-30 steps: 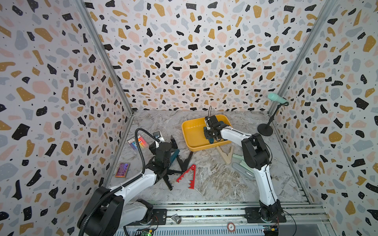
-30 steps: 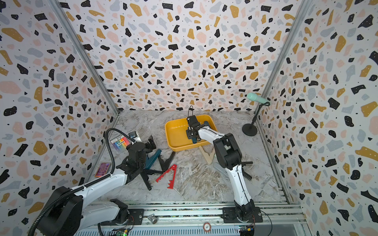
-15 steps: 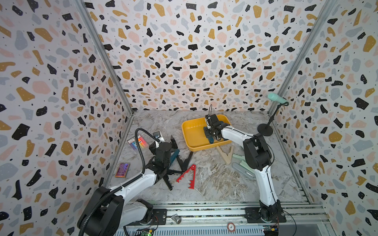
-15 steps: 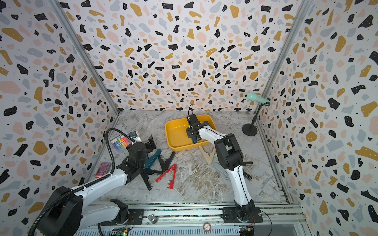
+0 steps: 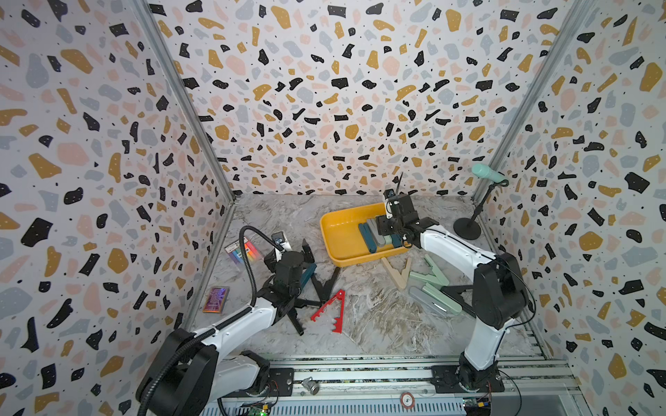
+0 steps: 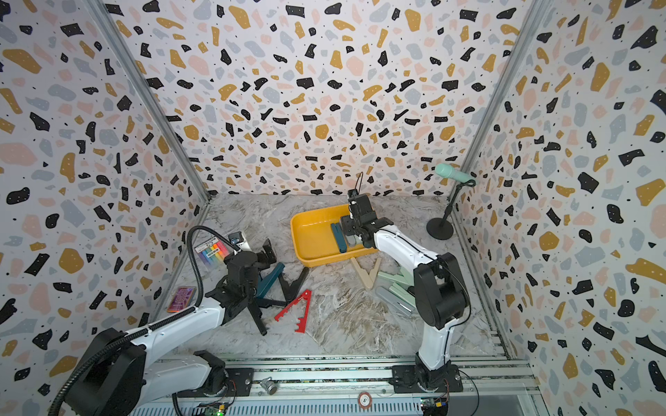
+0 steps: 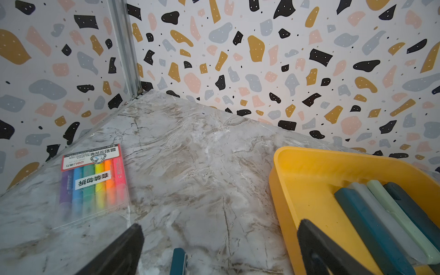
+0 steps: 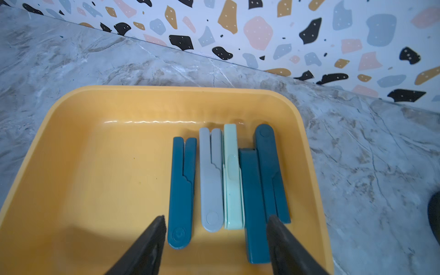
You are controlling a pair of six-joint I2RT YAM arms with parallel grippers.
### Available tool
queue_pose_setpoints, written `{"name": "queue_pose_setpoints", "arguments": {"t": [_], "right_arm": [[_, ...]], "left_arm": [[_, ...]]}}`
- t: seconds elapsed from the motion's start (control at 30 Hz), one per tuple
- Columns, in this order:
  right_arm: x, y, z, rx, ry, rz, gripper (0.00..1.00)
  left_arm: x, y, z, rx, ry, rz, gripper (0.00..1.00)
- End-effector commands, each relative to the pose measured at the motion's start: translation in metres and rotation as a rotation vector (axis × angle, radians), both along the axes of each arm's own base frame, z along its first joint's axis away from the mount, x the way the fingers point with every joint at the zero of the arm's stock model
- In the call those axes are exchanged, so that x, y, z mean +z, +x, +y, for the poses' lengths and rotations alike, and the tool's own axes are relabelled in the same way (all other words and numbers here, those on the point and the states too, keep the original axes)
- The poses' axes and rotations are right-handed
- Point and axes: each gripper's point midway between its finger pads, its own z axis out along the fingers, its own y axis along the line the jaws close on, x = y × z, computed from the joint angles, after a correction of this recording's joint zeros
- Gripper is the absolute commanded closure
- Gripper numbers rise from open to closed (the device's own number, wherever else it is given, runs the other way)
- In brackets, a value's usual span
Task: Put the pruning pliers into the storage box
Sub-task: Place the pruning pliers in the storage box, then pick up the pruning pliers from the center of the board.
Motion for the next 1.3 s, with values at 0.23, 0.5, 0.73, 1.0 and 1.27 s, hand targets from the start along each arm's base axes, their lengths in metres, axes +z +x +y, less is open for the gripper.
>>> {"name": "queue_pose_setpoints", "arguments": {"t": [0.23,0.5,0.73,1.0,1.27], "right_arm": [[-0.055,-0.092,-0.037,-0.122,0.145,0.213,0.11],[-0.094,-0.127,-0.037,-0.175,0.137,0.327,0.01],[-0.113,-0.144,-0.030,-0.197,0.142,0.396,0.01],[-0.127,-0.154,-0.028,-0.217,0.159,0.443,0.01],[-0.131,-0.158,-0.036,-0.245,0.147,0.439,0.01]], "left_arm": [[0.024,0.006,-0.001,0.022,-0.011,-0.070,0.01],[0.026,0.008,-0.001,0.028,-0.004,-0.072,0.01],[0.022,0.004,0.002,0.035,-0.002,-0.065,0.00],[0.023,0.003,0.003,0.037,0.004,-0.066,0.01],[0.022,0.001,0.004,0.035,0.005,-0.066,0.00]]}}
